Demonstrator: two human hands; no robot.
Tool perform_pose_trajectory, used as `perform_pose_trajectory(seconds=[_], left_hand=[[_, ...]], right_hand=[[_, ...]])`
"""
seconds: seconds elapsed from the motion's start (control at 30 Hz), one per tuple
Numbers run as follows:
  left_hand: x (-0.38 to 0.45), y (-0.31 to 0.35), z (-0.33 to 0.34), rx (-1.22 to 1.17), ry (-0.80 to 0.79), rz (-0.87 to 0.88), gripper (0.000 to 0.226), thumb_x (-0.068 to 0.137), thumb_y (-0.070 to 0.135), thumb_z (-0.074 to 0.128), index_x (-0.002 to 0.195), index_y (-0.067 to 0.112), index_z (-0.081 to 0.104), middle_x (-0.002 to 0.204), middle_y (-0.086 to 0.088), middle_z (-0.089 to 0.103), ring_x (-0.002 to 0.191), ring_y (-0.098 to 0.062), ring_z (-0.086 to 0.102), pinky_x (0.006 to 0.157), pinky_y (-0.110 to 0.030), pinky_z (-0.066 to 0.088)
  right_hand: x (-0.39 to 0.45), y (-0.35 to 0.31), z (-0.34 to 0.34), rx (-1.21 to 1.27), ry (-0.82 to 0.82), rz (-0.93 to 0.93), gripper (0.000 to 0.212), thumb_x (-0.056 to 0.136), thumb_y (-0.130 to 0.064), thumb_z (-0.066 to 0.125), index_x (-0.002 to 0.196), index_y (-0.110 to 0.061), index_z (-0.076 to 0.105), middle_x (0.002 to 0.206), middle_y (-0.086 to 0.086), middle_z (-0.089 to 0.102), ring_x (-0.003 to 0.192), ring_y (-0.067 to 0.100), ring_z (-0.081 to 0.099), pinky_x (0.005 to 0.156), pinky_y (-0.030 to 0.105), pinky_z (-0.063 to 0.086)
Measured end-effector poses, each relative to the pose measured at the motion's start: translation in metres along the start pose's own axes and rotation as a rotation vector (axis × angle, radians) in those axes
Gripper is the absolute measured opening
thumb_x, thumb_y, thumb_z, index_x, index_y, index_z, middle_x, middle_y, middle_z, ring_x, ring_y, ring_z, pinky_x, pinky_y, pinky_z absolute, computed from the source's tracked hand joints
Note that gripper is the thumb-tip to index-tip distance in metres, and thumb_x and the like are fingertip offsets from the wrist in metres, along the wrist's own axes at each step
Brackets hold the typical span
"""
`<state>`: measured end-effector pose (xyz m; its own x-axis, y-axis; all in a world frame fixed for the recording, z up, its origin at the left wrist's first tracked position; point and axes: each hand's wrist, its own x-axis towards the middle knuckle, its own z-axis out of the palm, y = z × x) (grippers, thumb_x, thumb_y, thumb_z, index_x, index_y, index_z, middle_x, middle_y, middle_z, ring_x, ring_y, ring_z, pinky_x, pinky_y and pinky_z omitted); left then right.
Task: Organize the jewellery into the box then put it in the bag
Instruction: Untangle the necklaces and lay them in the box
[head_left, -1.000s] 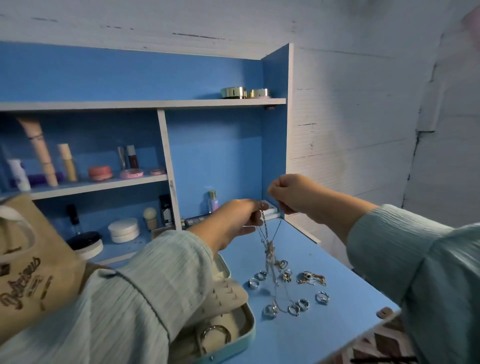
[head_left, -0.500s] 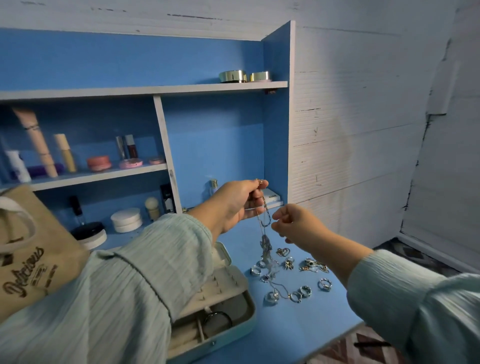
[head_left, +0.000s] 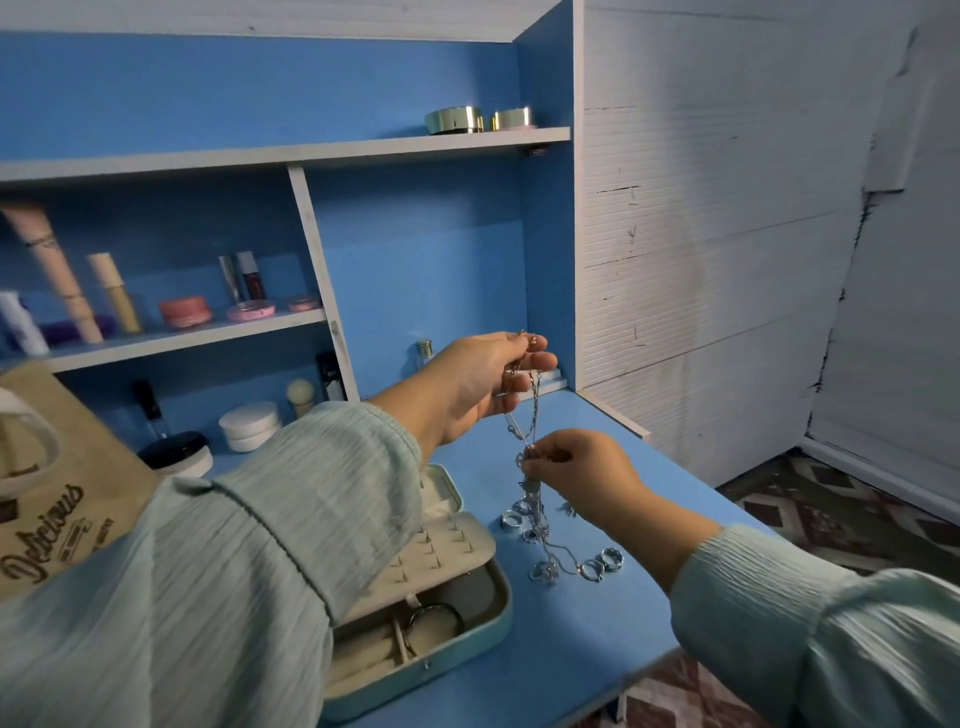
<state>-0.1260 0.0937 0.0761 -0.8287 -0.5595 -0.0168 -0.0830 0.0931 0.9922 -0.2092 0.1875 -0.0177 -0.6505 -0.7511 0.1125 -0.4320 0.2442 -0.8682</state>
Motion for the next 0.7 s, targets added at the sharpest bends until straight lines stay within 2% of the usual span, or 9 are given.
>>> perform_pose_trajectory(seconds=[0.1, 0.23, 0.47, 0.57, 0.7], left_hand=[[-0.001, -0.005, -0.003, 0.074, 0.03, 0.004, 0.023, 0.102, 0.022, 0.036, 0.092, 0.019, 0.056, 0.096, 0.006, 0.066, 0.062, -0.005, 0.044, 0.053, -0.014, 0.038], [0.0, -0.021, -0.005, 0.134, 0.058, -0.035, 0.024, 0.102, 0.024, 0.035, 0.091, 0.02, 0.055, 0.106, 0.005, 0.065, 0.062, -0.004, 0.045, 0.053, -0.014, 0.034], [0.004, -0.042, -0.001, 0.112, 0.063, -0.108, 0.022, 0.102, 0.023, 0.036, 0.096, 0.018, 0.057, 0.114, 0.003, 0.063, 0.065, -0.006, 0.05, 0.053, -0.016, 0.037], [0.004, -0.045, 0.002, 0.061, 0.064, -0.141, 0.018, 0.101, 0.022, 0.039, 0.098, 0.017, 0.056, 0.113, 0.0, 0.062, 0.064, -0.007, 0.05, 0.052, -0.017, 0.037], [0.004, -0.049, 0.004, 0.023, 0.079, -0.188, 0.018, 0.101, 0.019, 0.038, 0.095, 0.017, 0.055, 0.115, -0.003, 0.062, 0.064, -0.009, 0.05, 0.052, -0.018, 0.034]], right_hand=[[0.001, -0.003, -0.007, -0.001, -0.004, 0.042, 0.006, 0.085, -0.018, 0.067, 0.089, -0.016, 0.071, 0.061, -0.002, 0.053, 0.046, 0.01, 0.038, 0.037, 0.014, 0.033], [0.004, -0.009, -0.02, -0.07, 0.015, 0.046, 0.011, 0.085, -0.021, 0.067, 0.095, -0.02, 0.071, 0.073, 0.001, 0.062, 0.05, 0.009, 0.042, 0.046, 0.017, 0.037], [0.011, -0.032, -0.038, -0.132, 0.061, -0.084, 0.006, 0.086, -0.02, 0.066, 0.091, -0.018, 0.069, 0.064, -0.005, 0.055, 0.053, 0.011, 0.044, 0.049, 0.02, 0.037], [0.012, -0.042, -0.042, -0.074, 0.079, -0.113, 0.007, 0.087, -0.017, 0.062, 0.084, -0.018, 0.068, 0.07, -0.001, 0.059, 0.057, 0.012, 0.046, 0.052, 0.021, 0.039], [0.014, -0.051, -0.045, 0.043, 0.085, -0.113, 0.019, 0.092, -0.013, 0.054, 0.075, -0.018, 0.061, 0.076, 0.003, 0.067, 0.066, 0.013, 0.055, 0.06, 0.023, 0.045]])
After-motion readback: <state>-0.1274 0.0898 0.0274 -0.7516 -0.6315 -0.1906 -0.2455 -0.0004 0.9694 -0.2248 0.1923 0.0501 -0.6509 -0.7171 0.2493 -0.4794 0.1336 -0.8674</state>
